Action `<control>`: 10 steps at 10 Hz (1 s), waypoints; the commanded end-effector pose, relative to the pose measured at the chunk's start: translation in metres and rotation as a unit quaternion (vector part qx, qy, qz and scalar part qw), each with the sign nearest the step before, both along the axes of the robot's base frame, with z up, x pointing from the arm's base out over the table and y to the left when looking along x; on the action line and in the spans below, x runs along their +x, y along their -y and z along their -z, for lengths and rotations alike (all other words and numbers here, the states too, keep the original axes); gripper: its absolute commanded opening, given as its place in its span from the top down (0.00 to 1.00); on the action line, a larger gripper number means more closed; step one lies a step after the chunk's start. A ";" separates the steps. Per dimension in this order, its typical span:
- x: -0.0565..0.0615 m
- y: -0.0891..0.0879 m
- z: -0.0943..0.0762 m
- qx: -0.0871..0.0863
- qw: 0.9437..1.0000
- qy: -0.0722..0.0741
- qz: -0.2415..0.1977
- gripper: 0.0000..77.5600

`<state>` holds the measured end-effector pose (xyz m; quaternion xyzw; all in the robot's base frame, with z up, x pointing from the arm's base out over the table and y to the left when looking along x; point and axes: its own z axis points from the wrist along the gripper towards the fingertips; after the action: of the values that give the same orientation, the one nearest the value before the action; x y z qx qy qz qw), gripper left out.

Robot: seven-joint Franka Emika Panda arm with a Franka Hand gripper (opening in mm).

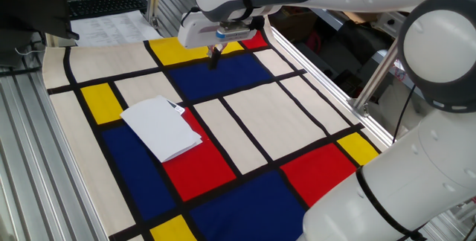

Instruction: Unfold a piece of paper

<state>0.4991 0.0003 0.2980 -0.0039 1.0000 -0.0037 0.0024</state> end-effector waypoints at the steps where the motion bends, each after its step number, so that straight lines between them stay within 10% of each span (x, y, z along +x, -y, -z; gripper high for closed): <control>1: 0.000 -0.001 -0.001 -0.054 0.998 0.005 -0.017 1.00; 4: 0.000 -0.001 0.000 -0.033 0.999 -0.006 -0.010 1.00; 5: -0.001 -0.002 0.004 -0.025 0.999 -0.036 -0.003 1.00; 10: -0.008 -0.006 0.028 -0.027 0.999 -0.037 0.003 1.00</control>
<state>0.4908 0.0057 0.2687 -0.0024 0.9988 -0.0321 -0.0360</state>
